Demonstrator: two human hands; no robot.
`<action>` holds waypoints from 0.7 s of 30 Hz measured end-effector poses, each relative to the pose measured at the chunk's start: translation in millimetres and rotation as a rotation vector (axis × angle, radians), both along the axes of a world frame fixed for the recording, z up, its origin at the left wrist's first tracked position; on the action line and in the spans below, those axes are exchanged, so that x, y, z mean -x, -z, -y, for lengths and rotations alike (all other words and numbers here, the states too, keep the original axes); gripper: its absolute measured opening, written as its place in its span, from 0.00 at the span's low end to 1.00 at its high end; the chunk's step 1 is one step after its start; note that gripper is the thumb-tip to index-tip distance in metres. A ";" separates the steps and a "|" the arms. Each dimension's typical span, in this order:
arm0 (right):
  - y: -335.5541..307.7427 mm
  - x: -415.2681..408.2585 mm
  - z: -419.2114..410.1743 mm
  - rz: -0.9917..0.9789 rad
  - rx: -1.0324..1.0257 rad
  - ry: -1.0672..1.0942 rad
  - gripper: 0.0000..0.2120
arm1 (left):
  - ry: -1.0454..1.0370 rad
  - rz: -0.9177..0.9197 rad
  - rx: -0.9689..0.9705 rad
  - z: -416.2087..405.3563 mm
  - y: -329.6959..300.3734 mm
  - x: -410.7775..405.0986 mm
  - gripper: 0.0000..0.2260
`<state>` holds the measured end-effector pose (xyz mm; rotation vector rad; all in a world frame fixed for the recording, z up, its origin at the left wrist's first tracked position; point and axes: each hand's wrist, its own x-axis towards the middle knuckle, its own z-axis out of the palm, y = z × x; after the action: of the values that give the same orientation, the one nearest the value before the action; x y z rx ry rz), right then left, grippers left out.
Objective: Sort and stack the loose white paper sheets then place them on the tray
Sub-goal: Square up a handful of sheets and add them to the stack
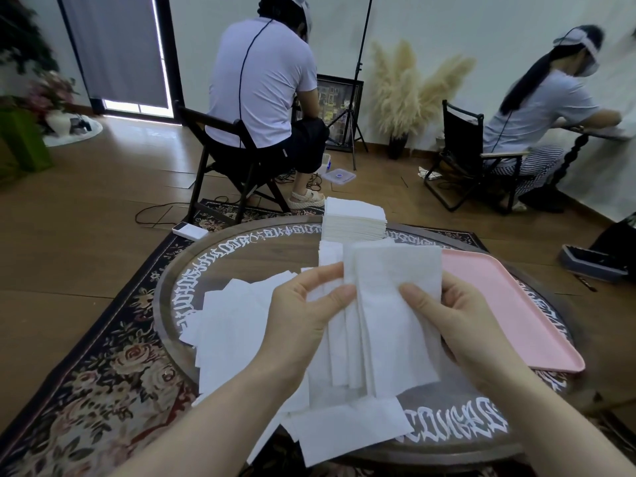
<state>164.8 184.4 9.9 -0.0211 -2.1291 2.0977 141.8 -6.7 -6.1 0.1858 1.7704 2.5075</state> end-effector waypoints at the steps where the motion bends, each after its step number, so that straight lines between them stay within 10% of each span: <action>1: 0.2 -0.1 1.8 0.000 -0.001 0.000 0.18 | 0.000 0.007 -0.002 -0.5 0.4 -0.2 0.08; 21: -2.8 -3.3 14.6 -0.064 -0.075 -0.015 0.16 | 0.005 0.041 -0.031 -3.9 -3.1 -3.8 0.09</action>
<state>168.1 169.9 12.7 0.0697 -2.1757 1.9964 145.6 -2.7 -3.0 0.1398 1.7154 2.5176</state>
